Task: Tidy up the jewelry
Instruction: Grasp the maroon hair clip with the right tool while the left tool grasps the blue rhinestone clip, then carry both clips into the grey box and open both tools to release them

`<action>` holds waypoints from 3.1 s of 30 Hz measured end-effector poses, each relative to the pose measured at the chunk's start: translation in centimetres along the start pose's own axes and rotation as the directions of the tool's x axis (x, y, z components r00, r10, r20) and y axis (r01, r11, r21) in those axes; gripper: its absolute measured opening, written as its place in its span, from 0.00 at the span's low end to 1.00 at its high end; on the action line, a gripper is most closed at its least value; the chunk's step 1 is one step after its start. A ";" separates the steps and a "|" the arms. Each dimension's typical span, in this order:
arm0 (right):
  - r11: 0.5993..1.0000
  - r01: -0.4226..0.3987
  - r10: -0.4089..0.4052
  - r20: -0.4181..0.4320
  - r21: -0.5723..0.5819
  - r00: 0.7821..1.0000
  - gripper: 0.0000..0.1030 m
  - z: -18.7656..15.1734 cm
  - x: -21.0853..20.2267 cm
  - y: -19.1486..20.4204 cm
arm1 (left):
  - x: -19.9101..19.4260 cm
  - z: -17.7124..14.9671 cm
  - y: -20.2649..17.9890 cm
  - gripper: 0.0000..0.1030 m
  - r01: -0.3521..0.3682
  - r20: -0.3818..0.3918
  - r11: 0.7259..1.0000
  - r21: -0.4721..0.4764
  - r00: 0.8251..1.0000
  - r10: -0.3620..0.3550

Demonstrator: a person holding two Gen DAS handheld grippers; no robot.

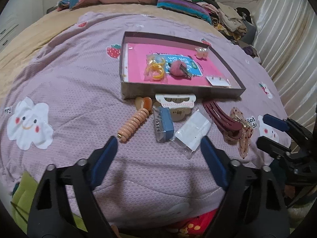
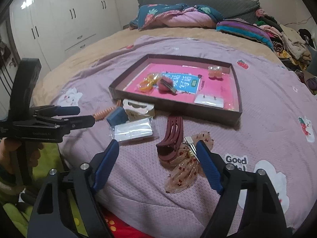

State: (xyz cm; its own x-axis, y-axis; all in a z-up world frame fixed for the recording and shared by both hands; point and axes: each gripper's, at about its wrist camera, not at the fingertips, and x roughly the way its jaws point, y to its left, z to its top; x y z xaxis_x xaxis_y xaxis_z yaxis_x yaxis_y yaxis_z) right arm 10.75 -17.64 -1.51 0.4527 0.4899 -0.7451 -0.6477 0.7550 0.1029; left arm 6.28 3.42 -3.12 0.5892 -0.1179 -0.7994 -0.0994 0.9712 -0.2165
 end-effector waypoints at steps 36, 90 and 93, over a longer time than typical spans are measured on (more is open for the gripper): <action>1.000 -0.014 0.017 -0.092 0.027 0.996 0.30 0.9 7.7 -2.2 | 5.9 1.7 -0.2 0.33 0.047 -0.090 0.998 -0.049 0.995 -0.052; 0.993 -0.097 0.087 0.132 0.071 0.988 0.30 6.4 -0.3 -2.8 | -0.8 8.1 -0.7 0.17 0.049 0.125 0.999 -0.024 0.991 -0.045; 0.992 -0.092 0.079 0.147 0.085 0.986 0.30 7.0 -0.6 -3.6 | -0.5 8.9 -1.4 0.17 0.055 0.125 0.998 -0.014 0.991 -0.053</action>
State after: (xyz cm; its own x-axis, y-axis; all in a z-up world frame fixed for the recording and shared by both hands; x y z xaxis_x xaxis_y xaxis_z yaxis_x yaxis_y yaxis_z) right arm 17.11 -17.58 3.18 0.4856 0.6067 -0.6293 -0.6319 0.7411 0.2269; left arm 13.24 3.99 2.52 0.6890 -0.1421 -0.7107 -0.0779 0.9604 -0.2676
